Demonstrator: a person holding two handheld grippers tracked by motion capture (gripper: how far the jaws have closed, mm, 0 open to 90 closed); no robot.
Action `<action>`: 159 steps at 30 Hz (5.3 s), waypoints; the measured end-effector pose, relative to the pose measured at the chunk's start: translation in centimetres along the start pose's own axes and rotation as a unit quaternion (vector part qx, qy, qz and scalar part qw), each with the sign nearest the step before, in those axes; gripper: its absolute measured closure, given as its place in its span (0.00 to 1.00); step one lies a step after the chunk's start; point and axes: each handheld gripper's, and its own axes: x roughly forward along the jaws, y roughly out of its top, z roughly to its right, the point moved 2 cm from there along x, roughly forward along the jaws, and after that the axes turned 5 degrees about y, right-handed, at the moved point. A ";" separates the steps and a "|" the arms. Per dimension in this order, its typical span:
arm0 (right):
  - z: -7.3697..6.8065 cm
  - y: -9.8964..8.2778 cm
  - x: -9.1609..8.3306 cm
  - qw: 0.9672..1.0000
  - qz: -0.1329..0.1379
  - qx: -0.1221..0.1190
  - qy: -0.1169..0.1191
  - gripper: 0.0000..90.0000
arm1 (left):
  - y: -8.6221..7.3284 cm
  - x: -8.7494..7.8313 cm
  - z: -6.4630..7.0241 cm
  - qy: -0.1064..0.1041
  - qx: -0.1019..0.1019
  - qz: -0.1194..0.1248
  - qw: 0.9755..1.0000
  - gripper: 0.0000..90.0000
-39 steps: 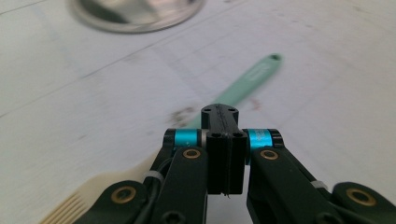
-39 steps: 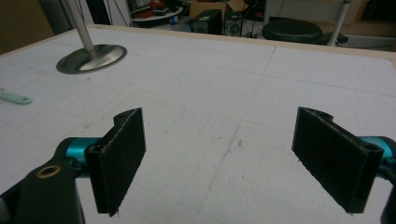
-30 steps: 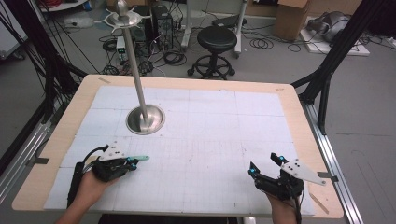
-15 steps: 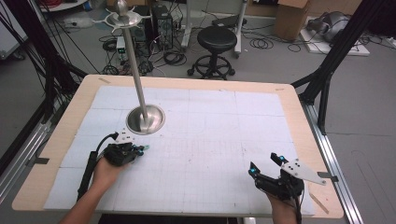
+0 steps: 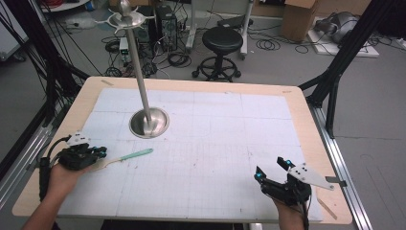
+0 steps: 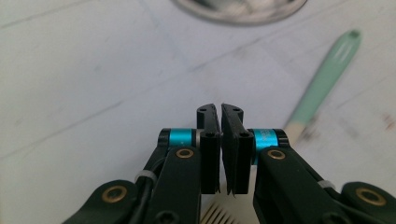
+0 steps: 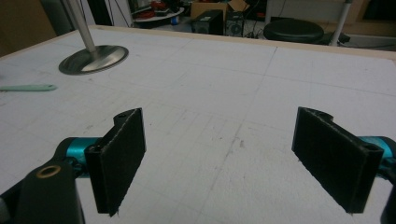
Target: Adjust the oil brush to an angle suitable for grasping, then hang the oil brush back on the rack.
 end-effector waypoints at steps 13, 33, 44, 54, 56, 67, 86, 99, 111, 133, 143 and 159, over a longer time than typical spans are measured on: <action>0.0 0.0 0.0 1.000 -0.001 0.001 0.000 0.19 | -1.9 -0.8 -0.1 -0.044 -0.006 -0.002 0.999 0.99; 0.0 0.0 0.0 1.000 0.000 0.002 0.000 0.19 | -3.3 -2.8 7.2 -0.135 0.042 0.011 0.990 0.99; -0.1 0.0 0.0 1.000 0.001 0.000 0.001 0.19 | -2.9 -2.6 10.1 -0.169 0.059 0.011 0.984 0.99; -0.1 0.1 0.0 1.000 0.002 0.001 0.003 0.18 | -2.4 -2.9 10.0 -0.184 -0.020 0.053 0.981 0.81; -0.2 0.1 0.0 1.000 0.002 0.001 0.003 0.19 | -1.9 -3.2 9.7 -0.177 -0.033 0.080 0.981 0.77; -1.0 0.6 0.1 1.000 0.015 -0.012 0.023 0.18 | 0.2 -5.2 7.6 -0.167 -0.096 0.229 0.954 0.28; -1.6 0.4 0.3 0.999 0.007 -0.029 0.033 0.18 | -1.3 -6.5 6.0 -0.123 -0.110 0.235 0.958 0.27; -1.6 0.3 0.1 0.999 0.007 -0.027 0.027 0.18 | -1.0 -6.4 7.2 -0.094 -0.097 0.226 0.965 0.28; -1.6 0.2 0.2 0.999 -0.001 -0.030 0.028 0.18 | 0.0 -3.4 10.1 -0.104 -0.044 0.130 0.985 0.35; -1.5 0.2 0.2 0.999 0.000 -0.027 0.027 0.18 | -0.2 0.0 12.8 -0.034 -0.003 0.011 0.999 0.66; -1.5 0.1 0.2 0.999 -0.002 -0.027 0.027 0.18 | -0.1 -0.2 12.5 -0.030 -0.009 -0.003 1.000 0.81; -1.4 0.1 0.2 0.999 -0.001 -0.025 0.028 0.18 | -0.2 -0.7 12.1 -0.061 -0.001 -0.003 0.998 0.91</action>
